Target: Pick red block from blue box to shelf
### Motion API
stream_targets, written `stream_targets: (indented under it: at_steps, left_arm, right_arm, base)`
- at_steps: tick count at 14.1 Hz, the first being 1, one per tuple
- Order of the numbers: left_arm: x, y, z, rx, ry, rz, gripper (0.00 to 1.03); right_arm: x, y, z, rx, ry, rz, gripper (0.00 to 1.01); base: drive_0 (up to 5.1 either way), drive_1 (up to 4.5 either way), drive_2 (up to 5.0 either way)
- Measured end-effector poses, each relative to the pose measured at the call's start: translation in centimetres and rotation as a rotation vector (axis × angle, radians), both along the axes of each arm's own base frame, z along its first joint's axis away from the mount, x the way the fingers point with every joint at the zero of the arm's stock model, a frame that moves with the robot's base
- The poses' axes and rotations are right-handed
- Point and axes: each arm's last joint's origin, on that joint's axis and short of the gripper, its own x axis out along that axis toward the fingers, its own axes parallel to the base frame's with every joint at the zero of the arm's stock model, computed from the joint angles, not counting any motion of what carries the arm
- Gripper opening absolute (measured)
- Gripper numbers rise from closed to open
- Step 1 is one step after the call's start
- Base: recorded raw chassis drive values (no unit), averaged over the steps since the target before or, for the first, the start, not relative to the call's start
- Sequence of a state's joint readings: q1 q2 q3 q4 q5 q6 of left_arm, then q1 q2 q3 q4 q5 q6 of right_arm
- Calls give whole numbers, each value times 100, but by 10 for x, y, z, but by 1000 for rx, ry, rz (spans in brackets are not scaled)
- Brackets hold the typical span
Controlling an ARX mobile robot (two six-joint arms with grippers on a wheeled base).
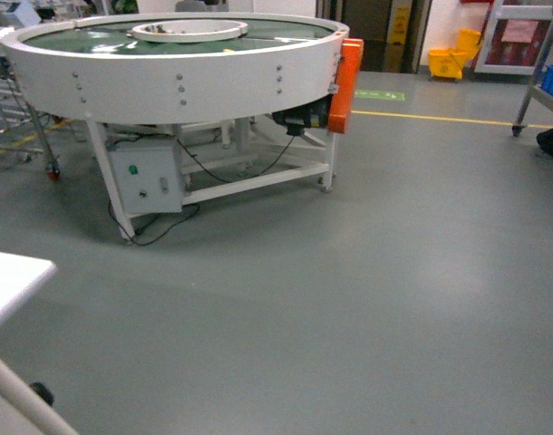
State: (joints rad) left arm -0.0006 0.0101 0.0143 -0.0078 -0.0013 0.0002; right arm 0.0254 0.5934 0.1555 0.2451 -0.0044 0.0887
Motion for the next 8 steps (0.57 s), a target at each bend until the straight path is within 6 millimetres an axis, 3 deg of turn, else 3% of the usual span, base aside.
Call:
stream_targets:
  at_steps: [2, 8]
  left_arm:
    - [0, 0, 0, 0, -5, 0, 98]
    - [0, 0, 0, 0, -3, -1, 98]
  right_arm:
    - [0, 0, 0, 0, 0, 0, 28]
    - [0, 0, 0, 0, 2, 0, 28]
  base:
    - [-159, -159, -159]
    - [86, 78, -668]
